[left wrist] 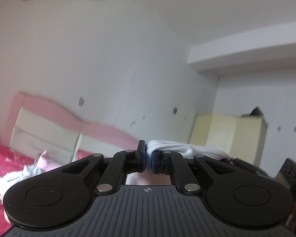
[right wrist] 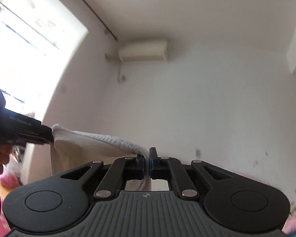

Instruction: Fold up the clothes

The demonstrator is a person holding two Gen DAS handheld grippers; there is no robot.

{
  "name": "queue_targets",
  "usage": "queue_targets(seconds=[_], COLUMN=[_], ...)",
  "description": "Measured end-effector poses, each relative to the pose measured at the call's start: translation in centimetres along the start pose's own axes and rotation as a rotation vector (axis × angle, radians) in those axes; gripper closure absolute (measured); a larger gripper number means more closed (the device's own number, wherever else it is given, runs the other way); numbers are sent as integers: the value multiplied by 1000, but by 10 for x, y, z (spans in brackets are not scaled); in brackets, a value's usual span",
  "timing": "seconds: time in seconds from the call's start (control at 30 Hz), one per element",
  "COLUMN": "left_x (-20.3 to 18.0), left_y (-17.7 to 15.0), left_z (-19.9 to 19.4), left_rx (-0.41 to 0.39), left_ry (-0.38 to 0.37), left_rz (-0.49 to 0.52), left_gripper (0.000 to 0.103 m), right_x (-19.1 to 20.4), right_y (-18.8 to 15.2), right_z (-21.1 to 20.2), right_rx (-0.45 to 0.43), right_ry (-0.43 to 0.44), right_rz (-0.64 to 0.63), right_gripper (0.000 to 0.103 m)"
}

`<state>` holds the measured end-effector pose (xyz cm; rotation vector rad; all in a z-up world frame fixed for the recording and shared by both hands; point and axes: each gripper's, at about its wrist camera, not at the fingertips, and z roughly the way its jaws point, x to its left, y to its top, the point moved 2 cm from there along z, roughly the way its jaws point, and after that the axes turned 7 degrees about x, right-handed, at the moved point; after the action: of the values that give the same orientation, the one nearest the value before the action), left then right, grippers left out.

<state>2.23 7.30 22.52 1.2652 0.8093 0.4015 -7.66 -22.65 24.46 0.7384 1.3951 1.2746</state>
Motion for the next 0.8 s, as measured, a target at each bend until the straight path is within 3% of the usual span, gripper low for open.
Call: queue_targets(seconds=[0.1, 0.2, 0.3, 0.47, 0.63, 0.73, 0.8], left_x=[-6, 4, 28, 91, 151, 170, 177], left_y=[6, -18, -67, -182, -269, -291, -292], left_z=[-5, 2, 17, 42, 58, 63, 56], left_rx=[8, 88, 228, 490, 672, 728, 726], left_ry=[15, 63, 132, 282, 365, 400, 407], left_rz=[6, 3, -26, -126, -220, -198, -207], left_gripper=[99, 99, 99, 99, 97, 84, 65], right_x=[-4, -8, -5, 22, 56, 72, 68], right_y=[10, -18, -76, -200, -295, -340, -366], right_z=[0, 17, 41, 75, 104, 120, 134], right_rx=[-14, 93, 277, 624, 839, 930, 971], right_ry=[38, 89, 143, 226, 240, 218, 185], right_rz=[-5, 63, 121, 194, 237, 272, 324], right_gripper=[98, 98, 97, 97, 97, 93, 78])
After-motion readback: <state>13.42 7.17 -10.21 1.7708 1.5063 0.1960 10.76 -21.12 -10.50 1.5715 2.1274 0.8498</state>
